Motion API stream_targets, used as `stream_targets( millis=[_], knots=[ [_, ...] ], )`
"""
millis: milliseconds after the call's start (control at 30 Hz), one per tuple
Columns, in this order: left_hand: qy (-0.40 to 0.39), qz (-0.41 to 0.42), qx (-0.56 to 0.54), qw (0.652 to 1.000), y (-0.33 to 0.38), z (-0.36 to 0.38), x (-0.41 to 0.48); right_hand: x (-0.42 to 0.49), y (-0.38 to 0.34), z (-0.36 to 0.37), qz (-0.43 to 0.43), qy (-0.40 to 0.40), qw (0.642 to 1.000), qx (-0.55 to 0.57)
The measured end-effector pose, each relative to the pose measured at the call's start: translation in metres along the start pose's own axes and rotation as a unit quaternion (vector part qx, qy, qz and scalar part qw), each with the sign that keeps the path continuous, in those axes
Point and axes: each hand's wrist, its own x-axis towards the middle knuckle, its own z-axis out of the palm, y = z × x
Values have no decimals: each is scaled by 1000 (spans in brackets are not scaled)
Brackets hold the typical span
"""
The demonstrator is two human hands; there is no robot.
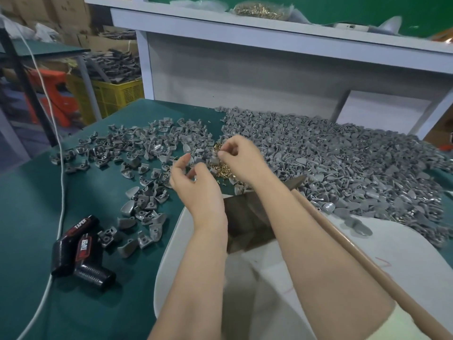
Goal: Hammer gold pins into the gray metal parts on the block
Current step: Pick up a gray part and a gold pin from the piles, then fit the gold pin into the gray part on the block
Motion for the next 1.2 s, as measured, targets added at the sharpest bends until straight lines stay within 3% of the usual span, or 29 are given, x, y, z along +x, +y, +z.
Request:
stream_targets(
  millis=[200,367,567,633,700,767,1000,1133,1200],
  knots=[
    [-149,27,76,985,0,4,-7,-29,-3,-34,-11,-59,991,118],
    [-120,54,82,988,0,1,-5,-31,-1,-30,10,-72,982,177],
    [-5,-9,-48,999,-1,-5,8,-13,6,-3,63,-86,992,73],
    [-5,-9,-47,999,-1,-4,9,-1,11,6,60,-86,992,-63],
    [-16,-10,-36,999,-1,-2,5,8,14,17,61,-104,967,-227],
    [-26,-10,-26,999,-1,-1,3,12,11,26,78,-128,942,-300],
    [-39,-21,-31,999,3,-1,0,15,5,32,69,-127,929,-340],
    [-65,2,-5,998,3,-1,-2,19,7,34,93,-156,943,-279],
    [-94,30,31,995,1,-1,-4,19,8,27,112,-138,968,-176]
  ],
)
